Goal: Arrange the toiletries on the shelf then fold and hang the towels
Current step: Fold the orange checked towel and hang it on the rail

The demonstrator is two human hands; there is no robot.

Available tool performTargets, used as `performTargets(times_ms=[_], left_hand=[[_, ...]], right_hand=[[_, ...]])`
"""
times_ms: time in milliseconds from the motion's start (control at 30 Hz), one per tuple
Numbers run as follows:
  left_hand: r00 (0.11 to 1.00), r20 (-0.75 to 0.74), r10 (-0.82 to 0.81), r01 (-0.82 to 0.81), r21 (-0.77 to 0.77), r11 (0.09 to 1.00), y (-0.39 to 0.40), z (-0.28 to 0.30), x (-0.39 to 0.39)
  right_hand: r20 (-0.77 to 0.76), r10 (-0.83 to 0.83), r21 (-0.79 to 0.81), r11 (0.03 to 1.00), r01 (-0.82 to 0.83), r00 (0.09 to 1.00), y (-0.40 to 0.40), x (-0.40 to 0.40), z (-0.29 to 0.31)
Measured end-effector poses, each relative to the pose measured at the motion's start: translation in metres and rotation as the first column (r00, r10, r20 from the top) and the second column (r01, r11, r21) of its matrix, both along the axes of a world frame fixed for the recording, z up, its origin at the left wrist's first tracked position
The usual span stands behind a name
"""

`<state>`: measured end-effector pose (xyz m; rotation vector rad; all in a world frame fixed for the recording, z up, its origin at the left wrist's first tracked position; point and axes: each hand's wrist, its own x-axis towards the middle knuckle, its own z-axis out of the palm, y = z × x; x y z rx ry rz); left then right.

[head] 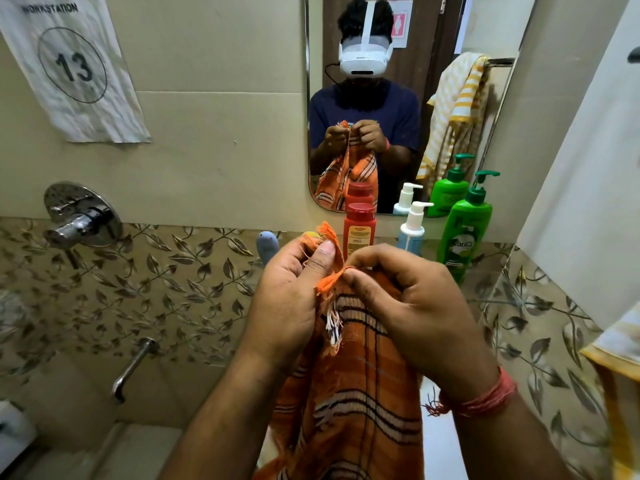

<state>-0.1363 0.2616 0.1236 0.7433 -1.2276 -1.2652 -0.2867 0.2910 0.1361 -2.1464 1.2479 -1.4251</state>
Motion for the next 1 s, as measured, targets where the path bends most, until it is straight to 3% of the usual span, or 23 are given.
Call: performTargets(times_ms=[100,167,267,367,600,867,1000], left_hand=[[1.000,0.000,-0.018,0.018,-0.008,1.000,0.001,-0.002,-0.001],[0.999,-0.019,-0.028,0.028,-0.004,1.000,0.002,-0.003,-0.002],[0.997,-0.054,-0.059,0.058,-0.014,0.998,0.006,-0.002,-0.005],[0.989,-0.104,-0.102,0.099,-0.031,0.995,0.011,-0.002,-0.009],[0.990,-0.131,-0.052,0.048,-0.039,0.998,0.013,-0.006,-0.015],[0.996,0.037,0.077,-0.070,-0.144,0.987,0.012,-0.009,-0.016],[0.999,0.010,0.044,-0.043,-0.104,0.994,0.012,-0.008,-0.017]], right_hand=[[0.008,-0.009,-0.044,0.999,0.009,1.000,0.000,0.002,-0.002],[0.173,-0.009,-0.012,1.000,0.012,0.985,0.000,0.005,-0.004],[0.523,-0.015,0.083,0.996,-0.034,0.852,-0.001,0.018,-0.009],[0.680,-0.080,0.143,0.989,-0.025,0.729,-0.002,0.033,-0.015],[0.756,-0.164,0.169,0.984,0.053,0.633,-0.003,0.050,-0.022],[0.723,-0.190,0.194,0.979,0.069,0.665,-0.005,0.050,-0.024],[0.690,-0.226,0.195,0.973,0.124,0.688,-0.005,0.049,-0.025]])
